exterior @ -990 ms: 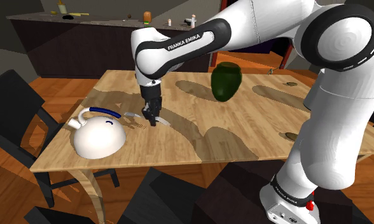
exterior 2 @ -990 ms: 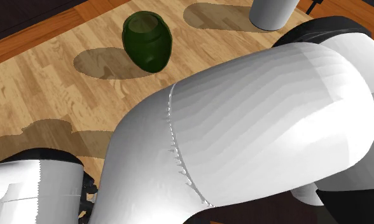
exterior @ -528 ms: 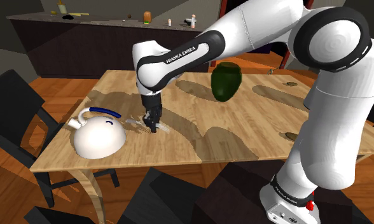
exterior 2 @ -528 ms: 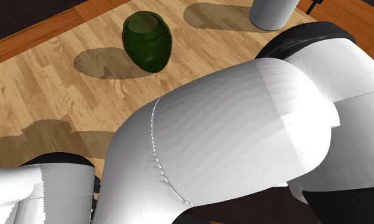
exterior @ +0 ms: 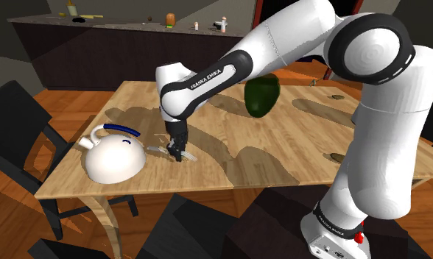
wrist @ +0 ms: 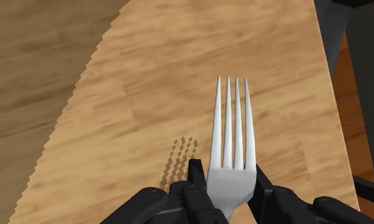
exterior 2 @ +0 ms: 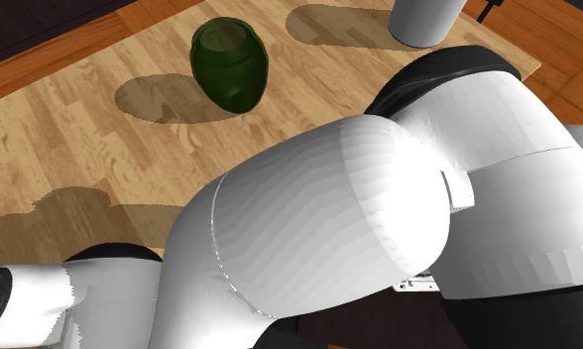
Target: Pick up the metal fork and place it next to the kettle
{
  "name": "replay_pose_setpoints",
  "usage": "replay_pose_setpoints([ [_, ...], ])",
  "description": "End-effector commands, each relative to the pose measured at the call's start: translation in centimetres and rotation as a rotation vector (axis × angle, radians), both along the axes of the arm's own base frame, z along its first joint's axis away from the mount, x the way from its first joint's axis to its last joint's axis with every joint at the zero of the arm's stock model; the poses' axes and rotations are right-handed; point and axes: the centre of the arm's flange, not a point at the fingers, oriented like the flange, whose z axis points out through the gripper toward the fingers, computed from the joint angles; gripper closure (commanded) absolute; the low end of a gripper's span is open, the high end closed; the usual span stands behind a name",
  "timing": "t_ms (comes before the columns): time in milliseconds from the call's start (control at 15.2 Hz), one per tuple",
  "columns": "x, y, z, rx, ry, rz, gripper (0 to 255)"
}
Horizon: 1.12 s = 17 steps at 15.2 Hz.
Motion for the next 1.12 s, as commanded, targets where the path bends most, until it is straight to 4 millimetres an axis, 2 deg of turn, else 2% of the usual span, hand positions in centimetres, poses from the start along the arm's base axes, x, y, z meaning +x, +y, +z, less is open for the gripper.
replay_pose_setpoints([
  [0, 0.0, 0.1, -0.6, 0.0, -0.001, 0.0, 255],
  [462, 0.0, 0.1, -0.6, 0.0, -0.001, 0.0, 255],
  [528, 0.0, 0.1, -0.6, 0.0, -0.001, 0.0, 0],
  [858, 0.0, 0.1, -0.6, 0.0, -0.001, 0.0, 0],
  [1056, 0.6, 0.0, 3.3, 0.0, -0.001, 0.0, 0],
])
